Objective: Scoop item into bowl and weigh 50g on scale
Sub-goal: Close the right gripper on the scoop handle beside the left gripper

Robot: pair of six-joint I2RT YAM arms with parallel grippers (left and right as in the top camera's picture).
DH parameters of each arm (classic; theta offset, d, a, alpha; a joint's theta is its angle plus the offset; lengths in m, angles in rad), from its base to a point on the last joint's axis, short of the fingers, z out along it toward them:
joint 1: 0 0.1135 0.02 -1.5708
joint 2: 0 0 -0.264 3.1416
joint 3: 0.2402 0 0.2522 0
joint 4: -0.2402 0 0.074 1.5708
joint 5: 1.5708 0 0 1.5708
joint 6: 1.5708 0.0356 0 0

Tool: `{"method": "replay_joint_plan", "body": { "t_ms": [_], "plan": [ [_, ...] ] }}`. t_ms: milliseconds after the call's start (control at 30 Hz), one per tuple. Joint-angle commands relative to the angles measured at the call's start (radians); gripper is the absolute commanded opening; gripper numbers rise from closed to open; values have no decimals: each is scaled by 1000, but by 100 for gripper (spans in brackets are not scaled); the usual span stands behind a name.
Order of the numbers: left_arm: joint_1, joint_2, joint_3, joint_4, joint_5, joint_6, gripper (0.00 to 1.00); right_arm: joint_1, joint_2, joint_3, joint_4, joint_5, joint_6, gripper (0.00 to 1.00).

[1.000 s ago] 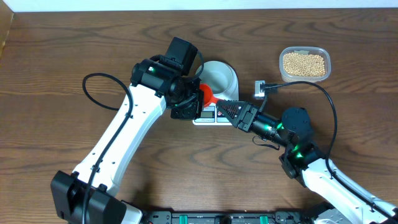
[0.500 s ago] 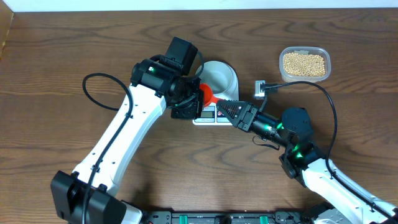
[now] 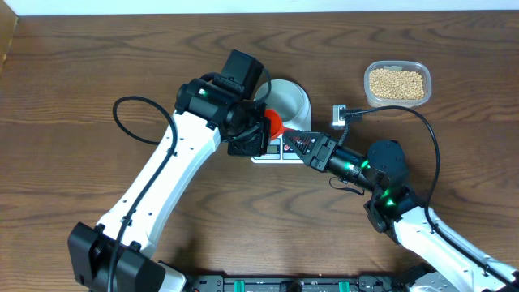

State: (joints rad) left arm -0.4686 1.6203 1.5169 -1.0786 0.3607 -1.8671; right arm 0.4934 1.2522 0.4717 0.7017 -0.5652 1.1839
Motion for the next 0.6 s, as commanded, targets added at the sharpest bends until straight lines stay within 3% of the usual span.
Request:
{"method": "replay_joint_plan", "body": {
  "t_ms": [0, 567],
  "plan": [
    [-2, -13, 19, -4, -6, -19, 7, 6, 3, 14, 6, 13, -2, 35],
    [-2, -13, 19, -4, -6, -19, 8, 6, 3, 14, 6, 46, 9, 30]
  ]
}}
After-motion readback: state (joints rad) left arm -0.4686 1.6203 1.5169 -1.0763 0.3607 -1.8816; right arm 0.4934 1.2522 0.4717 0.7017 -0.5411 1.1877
